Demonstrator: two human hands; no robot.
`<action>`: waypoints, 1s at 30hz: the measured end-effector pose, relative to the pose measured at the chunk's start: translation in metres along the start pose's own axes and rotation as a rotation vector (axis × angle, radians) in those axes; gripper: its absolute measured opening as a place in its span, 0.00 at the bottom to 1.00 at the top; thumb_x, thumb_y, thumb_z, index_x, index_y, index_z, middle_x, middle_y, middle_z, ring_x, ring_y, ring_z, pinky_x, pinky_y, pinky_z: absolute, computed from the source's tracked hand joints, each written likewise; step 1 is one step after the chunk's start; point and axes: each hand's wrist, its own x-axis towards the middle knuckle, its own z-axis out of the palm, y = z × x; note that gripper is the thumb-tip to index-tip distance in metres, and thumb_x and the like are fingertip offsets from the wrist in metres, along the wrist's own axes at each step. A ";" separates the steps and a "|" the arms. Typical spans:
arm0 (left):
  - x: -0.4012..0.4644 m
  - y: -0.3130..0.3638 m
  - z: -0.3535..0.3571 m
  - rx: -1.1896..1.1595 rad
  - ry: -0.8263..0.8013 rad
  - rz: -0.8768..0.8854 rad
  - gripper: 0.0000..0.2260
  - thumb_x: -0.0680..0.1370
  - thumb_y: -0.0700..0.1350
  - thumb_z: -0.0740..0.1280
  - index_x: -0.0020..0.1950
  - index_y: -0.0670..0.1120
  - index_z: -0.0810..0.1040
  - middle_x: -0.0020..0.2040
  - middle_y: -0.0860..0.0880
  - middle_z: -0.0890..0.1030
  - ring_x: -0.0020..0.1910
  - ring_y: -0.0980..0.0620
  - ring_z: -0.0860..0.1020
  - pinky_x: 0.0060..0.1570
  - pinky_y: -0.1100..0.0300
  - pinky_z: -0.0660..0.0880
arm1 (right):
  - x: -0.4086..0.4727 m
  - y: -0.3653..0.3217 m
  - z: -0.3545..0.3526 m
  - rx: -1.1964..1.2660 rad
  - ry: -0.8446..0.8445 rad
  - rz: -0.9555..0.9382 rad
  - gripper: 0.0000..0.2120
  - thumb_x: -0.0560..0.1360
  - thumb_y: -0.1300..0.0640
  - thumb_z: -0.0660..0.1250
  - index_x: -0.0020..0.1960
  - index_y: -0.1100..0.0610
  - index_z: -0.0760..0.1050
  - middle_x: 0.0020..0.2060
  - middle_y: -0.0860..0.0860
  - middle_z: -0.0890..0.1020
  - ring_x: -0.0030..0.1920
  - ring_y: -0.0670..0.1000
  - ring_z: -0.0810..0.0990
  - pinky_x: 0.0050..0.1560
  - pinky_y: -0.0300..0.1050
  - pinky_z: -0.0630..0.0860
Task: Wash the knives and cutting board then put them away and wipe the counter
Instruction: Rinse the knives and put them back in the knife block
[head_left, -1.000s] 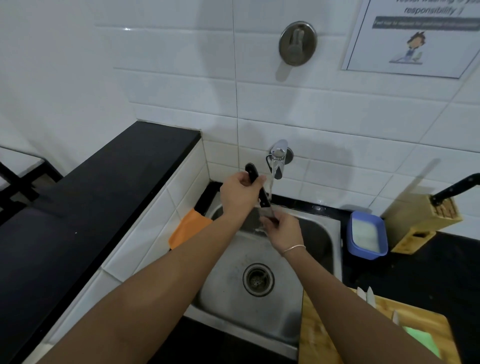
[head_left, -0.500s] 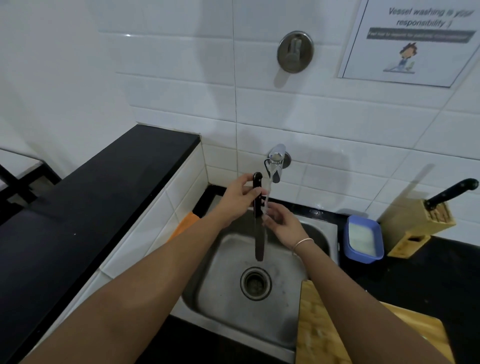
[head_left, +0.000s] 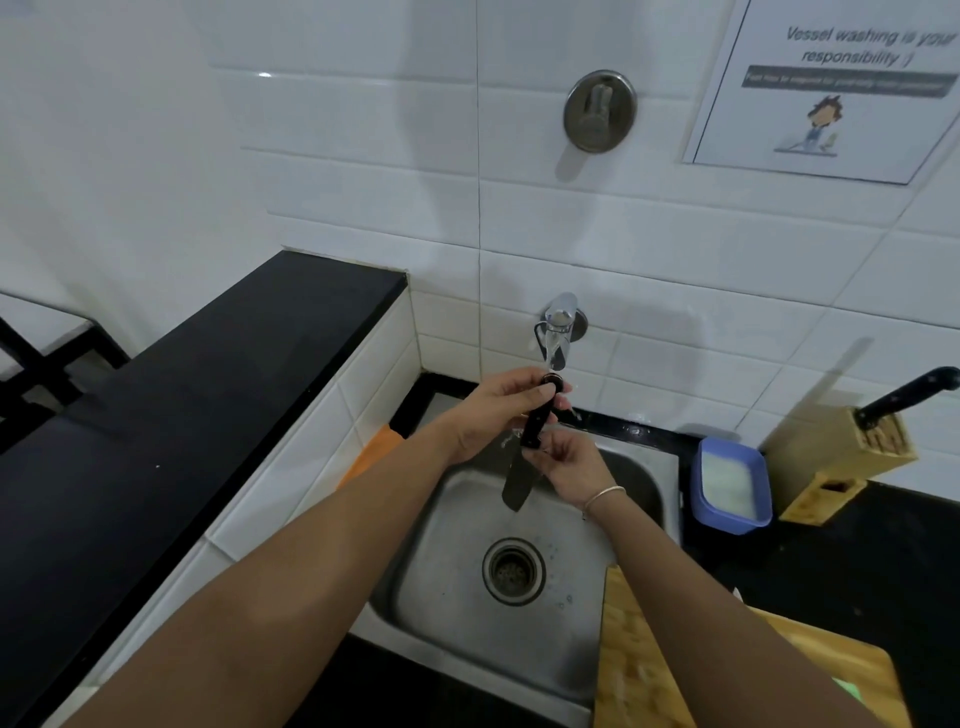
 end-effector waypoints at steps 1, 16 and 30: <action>0.001 0.001 0.002 0.042 0.030 0.004 0.08 0.83 0.43 0.67 0.61 0.45 0.81 0.57 0.41 0.83 0.54 0.46 0.81 0.60 0.52 0.78 | 0.002 0.000 0.001 0.006 0.022 -0.007 0.16 0.78 0.66 0.70 0.34 0.56 0.71 0.27 0.46 0.73 0.29 0.44 0.69 0.34 0.37 0.68; 0.029 0.021 0.006 0.367 0.873 0.121 0.08 0.80 0.52 0.71 0.52 0.50 0.77 0.46 0.49 0.84 0.47 0.49 0.83 0.50 0.48 0.81 | 0.012 -0.027 -0.002 -0.092 0.304 -0.083 0.14 0.78 0.54 0.71 0.33 0.49 0.76 0.24 0.41 0.77 0.27 0.38 0.74 0.37 0.38 0.71; 0.019 0.032 0.010 0.368 0.919 0.142 0.07 0.80 0.52 0.70 0.53 0.51 0.76 0.46 0.49 0.85 0.46 0.51 0.84 0.50 0.47 0.82 | 0.009 -0.036 -0.002 -0.152 0.264 -0.158 0.13 0.79 0.57 0.70 0.36 0.48 0.74 0.29 0.44 0.76 0.29 0.39 0.72 0.37 0.38 0.70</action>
